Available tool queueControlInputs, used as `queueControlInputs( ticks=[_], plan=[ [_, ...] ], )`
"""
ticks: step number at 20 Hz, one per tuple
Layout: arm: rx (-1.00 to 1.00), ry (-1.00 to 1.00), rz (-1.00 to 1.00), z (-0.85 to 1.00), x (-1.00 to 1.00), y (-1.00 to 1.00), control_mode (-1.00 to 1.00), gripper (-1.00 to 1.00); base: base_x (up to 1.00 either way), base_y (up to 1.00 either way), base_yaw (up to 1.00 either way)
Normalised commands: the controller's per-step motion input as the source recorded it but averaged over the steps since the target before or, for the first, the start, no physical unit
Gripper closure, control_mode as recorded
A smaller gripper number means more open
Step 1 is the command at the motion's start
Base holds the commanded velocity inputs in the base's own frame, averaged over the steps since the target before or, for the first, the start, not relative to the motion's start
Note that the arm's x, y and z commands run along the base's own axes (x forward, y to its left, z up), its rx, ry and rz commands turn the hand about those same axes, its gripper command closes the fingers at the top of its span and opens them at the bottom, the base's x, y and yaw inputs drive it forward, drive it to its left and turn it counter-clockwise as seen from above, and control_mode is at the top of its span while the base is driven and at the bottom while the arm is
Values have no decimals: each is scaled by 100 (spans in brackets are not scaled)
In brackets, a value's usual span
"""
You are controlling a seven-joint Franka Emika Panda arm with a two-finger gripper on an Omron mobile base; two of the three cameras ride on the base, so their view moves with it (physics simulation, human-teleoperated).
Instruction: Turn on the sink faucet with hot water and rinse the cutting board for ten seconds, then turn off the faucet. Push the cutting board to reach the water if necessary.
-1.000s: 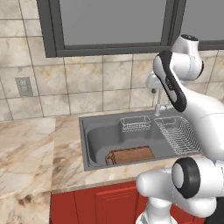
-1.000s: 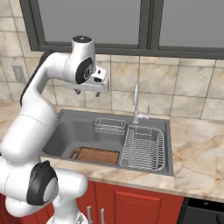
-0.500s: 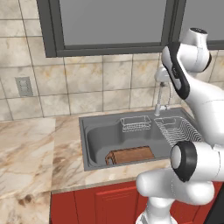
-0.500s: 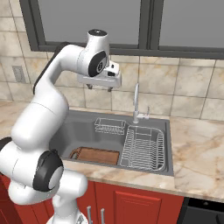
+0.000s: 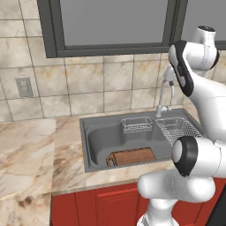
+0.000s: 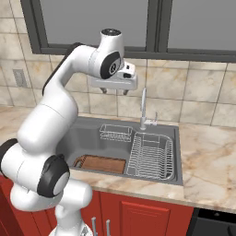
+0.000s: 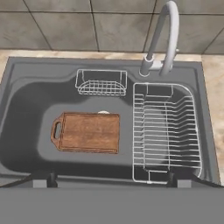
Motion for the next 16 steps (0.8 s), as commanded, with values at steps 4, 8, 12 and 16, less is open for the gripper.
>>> queueControlInputs(
  ticks=[4, 8, 12, 16],
  plan=[
    [-5, -2, 0, 0, 7, -29, -100, -100, 0, 0, 0],
    [-6, 0, 0, -2, 23, -34, -100, -100, 0, 0, 0],
    [-6, 0, 0, -17, 32, -28, -100, -100, 0, 0, 0],
    [-5, 0, 0, -30, 36, -10, -100, -100, 0, 0, 0]
  ],
)
